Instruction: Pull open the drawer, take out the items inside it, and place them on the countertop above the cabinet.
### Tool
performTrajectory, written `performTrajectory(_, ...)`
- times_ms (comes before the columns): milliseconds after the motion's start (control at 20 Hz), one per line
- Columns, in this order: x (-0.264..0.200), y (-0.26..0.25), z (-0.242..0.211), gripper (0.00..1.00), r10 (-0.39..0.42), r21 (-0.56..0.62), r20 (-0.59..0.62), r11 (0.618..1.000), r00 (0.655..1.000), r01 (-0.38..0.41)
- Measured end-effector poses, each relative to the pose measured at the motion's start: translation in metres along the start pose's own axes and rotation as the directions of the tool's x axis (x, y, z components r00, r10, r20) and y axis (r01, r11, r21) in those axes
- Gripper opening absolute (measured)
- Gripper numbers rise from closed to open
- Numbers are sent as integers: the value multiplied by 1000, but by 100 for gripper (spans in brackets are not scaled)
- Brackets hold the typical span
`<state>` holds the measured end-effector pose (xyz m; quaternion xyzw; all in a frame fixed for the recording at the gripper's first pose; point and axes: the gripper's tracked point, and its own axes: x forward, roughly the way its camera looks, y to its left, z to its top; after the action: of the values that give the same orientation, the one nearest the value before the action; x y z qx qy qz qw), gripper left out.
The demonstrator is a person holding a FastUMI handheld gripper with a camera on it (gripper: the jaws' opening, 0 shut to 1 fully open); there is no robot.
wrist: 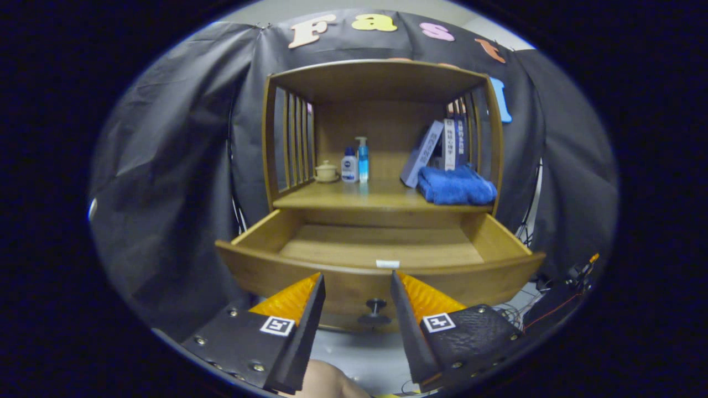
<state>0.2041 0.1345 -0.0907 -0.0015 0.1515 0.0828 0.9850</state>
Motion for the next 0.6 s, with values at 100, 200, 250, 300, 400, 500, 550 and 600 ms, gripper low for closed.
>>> performTrajectory(100, 21, -4, 22, 70, 10, 13, -24, 1000, 1000, -10)
performTrajectory(200, 51, -9, 26, 70, 19, 2, -93, 1000, 996, -19)
performTrajectory(250, 68, -15, 27, 70, 12, -12, -123, 1000, 992, -14)
performTrajectory(300, 86, -20, 24, 70, 2, -25, -156, 1000, 988, -6)
performTrajectory(400, 116, -27, 7, 70, -8, -27, -253, 1000, 967, 1)
performTrajectory(500, 141, -37, -16, 70, -20, -10, -364, 1000, 931, 17)
performTrajectory(550, 152, -43, -28, 70, -38, -9, -409, 999, 912, 38)
performTrajectory(600, 158, -48, -37, 70, -49, -20, -448, 999, 893, 45)
